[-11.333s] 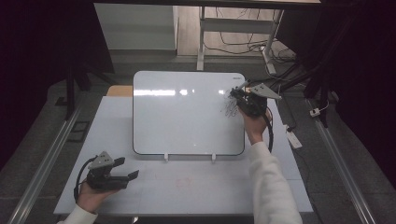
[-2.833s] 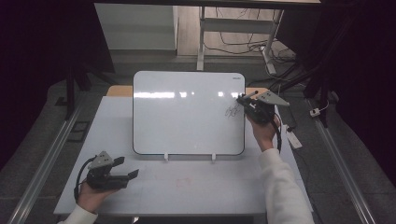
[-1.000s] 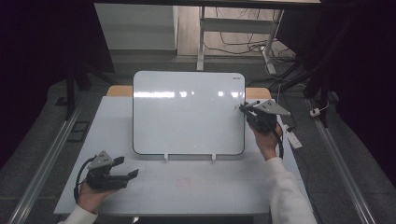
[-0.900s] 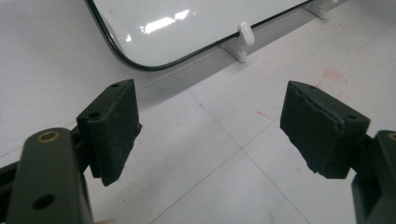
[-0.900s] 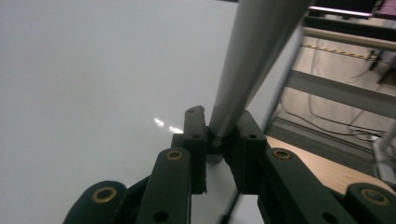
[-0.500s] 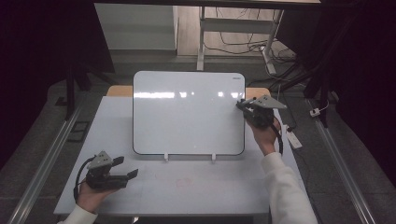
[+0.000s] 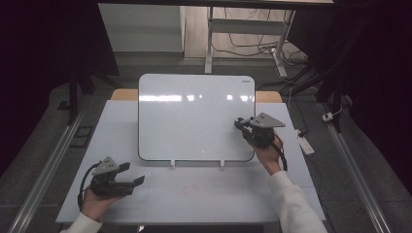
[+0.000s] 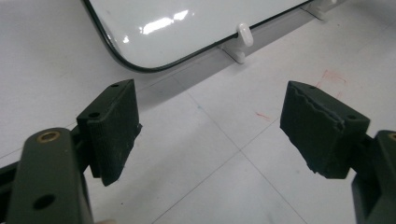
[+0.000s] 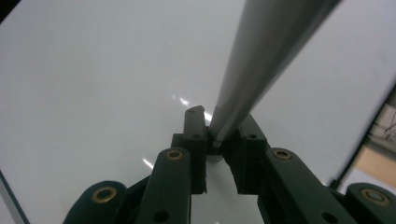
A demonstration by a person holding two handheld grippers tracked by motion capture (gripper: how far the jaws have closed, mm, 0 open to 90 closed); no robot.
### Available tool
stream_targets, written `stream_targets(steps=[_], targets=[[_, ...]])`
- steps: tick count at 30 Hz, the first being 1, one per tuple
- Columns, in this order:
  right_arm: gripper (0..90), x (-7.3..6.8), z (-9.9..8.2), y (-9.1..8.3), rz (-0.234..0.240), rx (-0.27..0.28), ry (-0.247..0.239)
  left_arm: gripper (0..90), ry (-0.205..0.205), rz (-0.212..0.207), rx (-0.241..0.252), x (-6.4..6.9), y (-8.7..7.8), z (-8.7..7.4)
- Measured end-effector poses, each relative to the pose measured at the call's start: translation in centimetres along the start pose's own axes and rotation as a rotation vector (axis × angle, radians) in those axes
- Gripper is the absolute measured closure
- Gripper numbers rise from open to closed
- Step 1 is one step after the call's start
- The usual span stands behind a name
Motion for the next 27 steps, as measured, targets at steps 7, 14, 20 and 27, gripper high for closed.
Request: stream_targets(steps=[7,14,20,27], targets=[[77.8,-0.6,-0.2,-2.5,0.019,0.009,0.076,20.7,0.012,-0.005,0.013,0.5,0.1,0.5],[77.7,-3.7,-1.1,-4.5,0.152,-0.038,0.133,21.9,0.052,-0.026,0.041,1.7,0.3,1.8],[77.7,-5.6,-2.3,-5.3,0.22,-0.085,0.15,22.2,0.082,-0.052,0.06,2.9,0.5,3.1],[77.7,-7.0,-2.8,-5.6,0.273,-0.108,0.162,22.8,0.123,-0.097,0.078,4.5,1.3,5.4]])
Point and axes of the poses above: each handheld gripper's, and its own axes: y roughly forward along the jaws, z roughly out of its top, x roughly to its right, the point moved 1 cm from there along y, roughly forward along the jaws
